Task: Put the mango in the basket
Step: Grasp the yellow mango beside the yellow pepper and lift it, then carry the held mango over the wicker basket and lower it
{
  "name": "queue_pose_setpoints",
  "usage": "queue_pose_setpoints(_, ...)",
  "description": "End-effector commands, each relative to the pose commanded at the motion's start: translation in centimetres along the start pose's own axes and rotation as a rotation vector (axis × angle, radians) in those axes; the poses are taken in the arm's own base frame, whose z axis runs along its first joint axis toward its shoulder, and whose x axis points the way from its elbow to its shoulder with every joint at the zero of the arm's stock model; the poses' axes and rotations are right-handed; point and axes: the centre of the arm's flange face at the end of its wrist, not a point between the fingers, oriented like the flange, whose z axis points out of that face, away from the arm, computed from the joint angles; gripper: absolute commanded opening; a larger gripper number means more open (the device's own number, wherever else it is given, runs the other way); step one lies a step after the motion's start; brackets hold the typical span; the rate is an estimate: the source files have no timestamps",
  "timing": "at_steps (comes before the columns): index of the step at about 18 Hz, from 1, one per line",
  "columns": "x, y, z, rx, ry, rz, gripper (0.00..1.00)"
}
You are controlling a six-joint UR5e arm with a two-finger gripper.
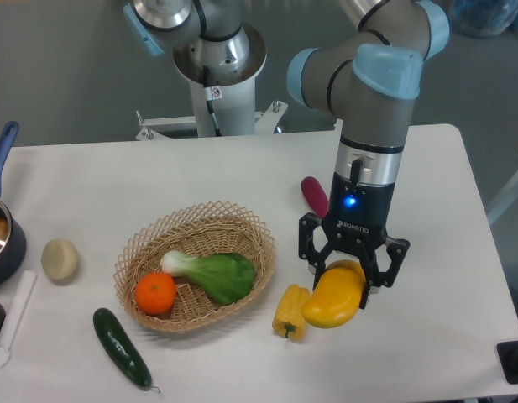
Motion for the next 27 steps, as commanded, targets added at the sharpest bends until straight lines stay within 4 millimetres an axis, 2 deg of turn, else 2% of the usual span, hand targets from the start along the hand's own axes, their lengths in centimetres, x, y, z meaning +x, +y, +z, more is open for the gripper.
queue_pose_setpoints(12, 1.1, 0.8, 0.4, -0.021, 0.015, 0.0, 0.51)
queue_pose_setpoints(16, 2.5, 1.0, 0.8, -0.03, 0.035, 0.006, 0.51)
queue_pose_setpoints(19, 4.4, 0.5, 1.9, -0.069, 0.042, 0.041, 0.51)
queue_pose_setpoints(22, 7.9, -0.9, 4.0, -0.174, 0.029, 0.134, 0.51)
queue_pose_setpoints(25, 11.3, 0.1, 6.0, -0.224, 0.077, 0.162, 0.51)
queue_pose_setpoints(27, 13.7, 0.5, 6.6, -0.25, 0.1, 0.182, 0.51)
